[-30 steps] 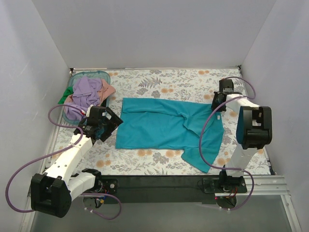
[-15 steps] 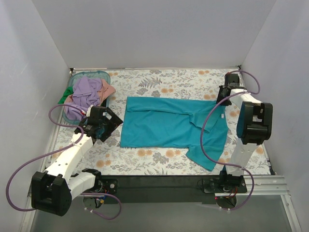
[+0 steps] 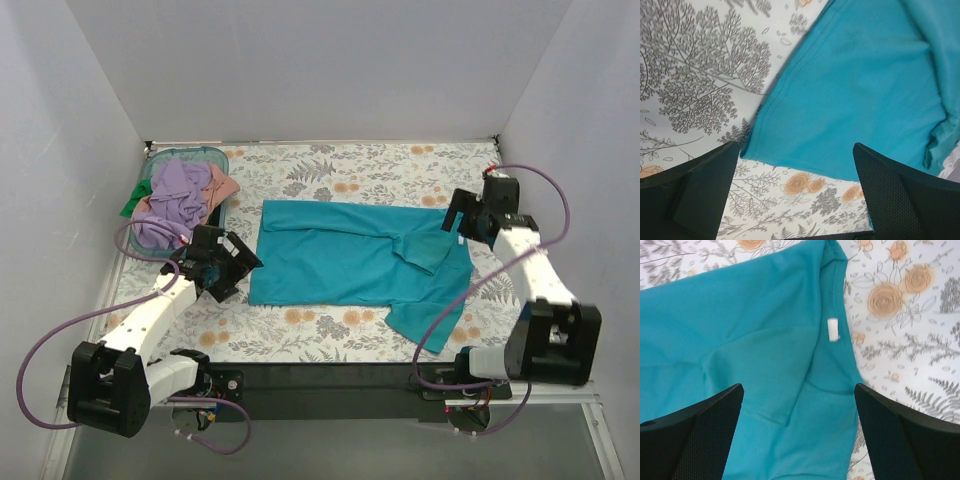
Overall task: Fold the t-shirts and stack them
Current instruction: Fold the tshirt
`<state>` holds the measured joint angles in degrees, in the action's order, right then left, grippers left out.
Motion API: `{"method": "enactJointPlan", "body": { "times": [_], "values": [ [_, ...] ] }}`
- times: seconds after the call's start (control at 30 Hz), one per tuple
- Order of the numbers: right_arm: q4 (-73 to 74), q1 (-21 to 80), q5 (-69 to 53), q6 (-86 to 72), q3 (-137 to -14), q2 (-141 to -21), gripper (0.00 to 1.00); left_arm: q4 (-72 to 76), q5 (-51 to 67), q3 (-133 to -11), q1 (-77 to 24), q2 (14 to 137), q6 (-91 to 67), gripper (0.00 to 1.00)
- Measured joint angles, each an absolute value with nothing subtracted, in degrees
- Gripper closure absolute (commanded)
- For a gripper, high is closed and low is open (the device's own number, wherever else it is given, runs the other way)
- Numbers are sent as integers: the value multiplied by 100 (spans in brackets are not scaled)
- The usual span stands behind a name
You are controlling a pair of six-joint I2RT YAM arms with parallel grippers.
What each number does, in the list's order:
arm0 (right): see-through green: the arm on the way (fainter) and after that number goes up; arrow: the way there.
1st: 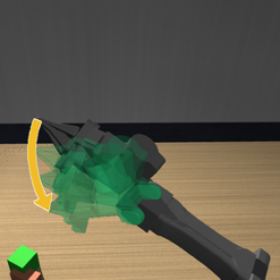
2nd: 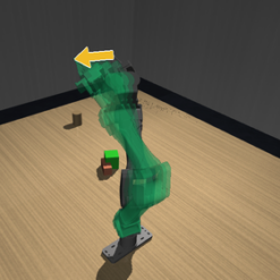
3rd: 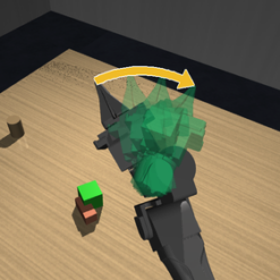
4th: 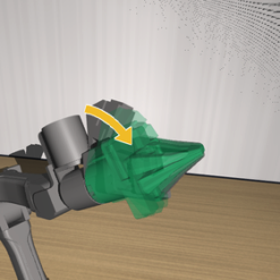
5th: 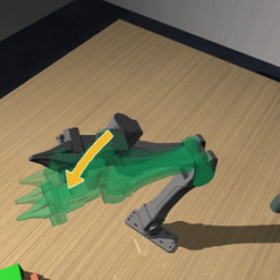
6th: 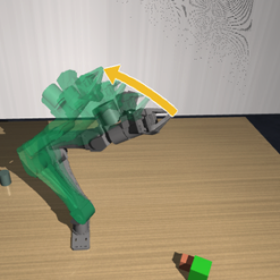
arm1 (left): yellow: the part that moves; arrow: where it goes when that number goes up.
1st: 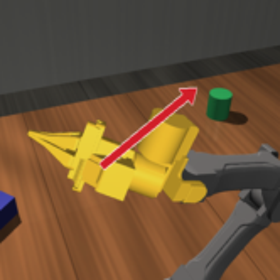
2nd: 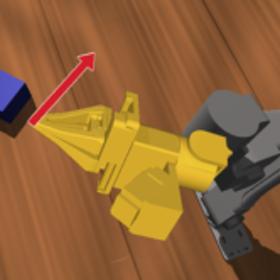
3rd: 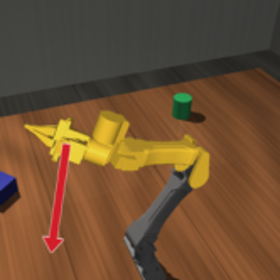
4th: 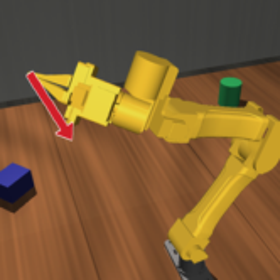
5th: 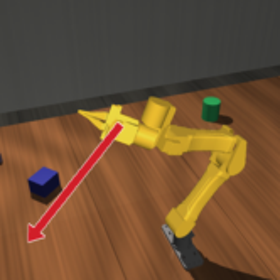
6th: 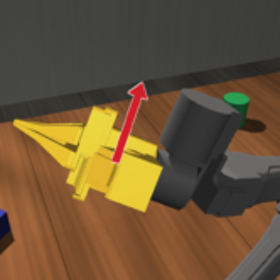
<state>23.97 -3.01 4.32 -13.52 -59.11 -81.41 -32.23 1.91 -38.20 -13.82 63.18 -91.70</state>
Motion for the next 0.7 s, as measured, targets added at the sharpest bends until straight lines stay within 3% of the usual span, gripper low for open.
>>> {"method": "enactJointPlan", "body": {
  "times": [0.17, 0.37, 0.5, 0.53, 0.63, 0.7],
  "values": [
    [2571, -298, 158, -1579, -4453, -6292, 2, -3162, 521, -3328, -1382, 6386, -9198, 5],
    [3339, -69, -73, -1675, -3424, -5177, 2, -3039, 692, -2917, -1382, 6403, -9292, 23],
    [3636, 521, -58, -1848, -3334, -4751, 2, -2814, 727, -2816, -1382, 6423, -9341, 45],
    [3669, 718, -34, -1944, -3328, -4681, 1, -2764, 735, -2797, -1382, 6469, -9351, 55],
    [3765, 1472, 154, -2311, -3319, -4584, 2, -2663, 738, -2786, -1382, 6648, -9369, 62],
    [3804, 1997, 316, -2609, -3317, -4591, 1, -2602, 753, -2794, -1382, 6726, -9393, 79]
  ]
}}
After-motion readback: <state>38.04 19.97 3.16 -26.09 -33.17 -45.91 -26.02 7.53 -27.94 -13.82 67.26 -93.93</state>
